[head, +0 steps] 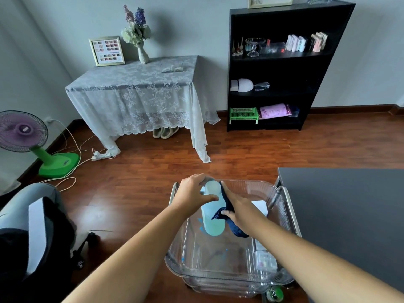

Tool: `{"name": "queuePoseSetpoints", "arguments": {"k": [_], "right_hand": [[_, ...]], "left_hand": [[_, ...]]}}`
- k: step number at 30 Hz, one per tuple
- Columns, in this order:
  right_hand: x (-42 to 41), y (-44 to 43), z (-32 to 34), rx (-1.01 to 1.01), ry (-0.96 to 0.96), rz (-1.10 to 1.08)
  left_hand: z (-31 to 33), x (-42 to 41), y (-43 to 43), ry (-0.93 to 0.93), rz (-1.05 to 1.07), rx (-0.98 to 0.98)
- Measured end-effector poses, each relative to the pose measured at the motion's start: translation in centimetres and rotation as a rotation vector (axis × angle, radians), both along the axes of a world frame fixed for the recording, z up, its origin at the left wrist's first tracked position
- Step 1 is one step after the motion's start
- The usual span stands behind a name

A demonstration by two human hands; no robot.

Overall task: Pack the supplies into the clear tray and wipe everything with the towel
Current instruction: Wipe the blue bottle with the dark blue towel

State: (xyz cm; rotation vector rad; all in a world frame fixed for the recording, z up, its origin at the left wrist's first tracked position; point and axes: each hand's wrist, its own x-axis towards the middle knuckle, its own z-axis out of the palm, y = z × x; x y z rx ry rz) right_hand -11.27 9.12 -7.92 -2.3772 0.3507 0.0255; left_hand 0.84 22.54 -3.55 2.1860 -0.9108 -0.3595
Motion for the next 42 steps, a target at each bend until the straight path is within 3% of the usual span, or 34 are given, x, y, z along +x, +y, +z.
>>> {"name": "queuePoseSetpoints", "arguments": {"k": [3, 5, 9, 16, 24, 32, 39, 42], "right_hand": [[-0.4, 0.4, -0.4, 0.145, -0.054, -0.092], [-0.5, 0.7, -0.4, 0.124, -0.054, -0.119], [-0.7, 1.4, -1.0, 0.120, -0.079, -0.120], [-1.2, 2.9, -3.5, 0.158, -0.080, -0.192], [-0.3, 3.1, -6.0, 0.308, -0.109, -0.230], [0.7, 2.5, -3.4, 0.237, -0.150, -0.223], [1.4, 3.0, 2.3, 0.212, -0.477, -0.252], [1.5, 3.3, 4.3, 0.234, -0.595, -0.268]], "left_hand": [[-1.5, -0.6, 1.6, -0.035, 0.104, -0.001], [-2.9, -1.2, 3.0, -0.044, 0.158, 0.029], [-5.6, -3.0, 3.8, 0.073, 0.145, 0.058], [-8.4, -3.6, 2.8, 0.414, 0.157, -0.090], [-9.9, -3.0, 1.9, 0.463, 0.228, -0.190], [-6.2, -2.5, 0.2, 0.467, 0.361, -0.359], [0.6, -1.6, -1.0, 0.612, 0.262, -0.464], [2.0, -1.6, -1.2, 0.796, 0.193, -0.506]]}}
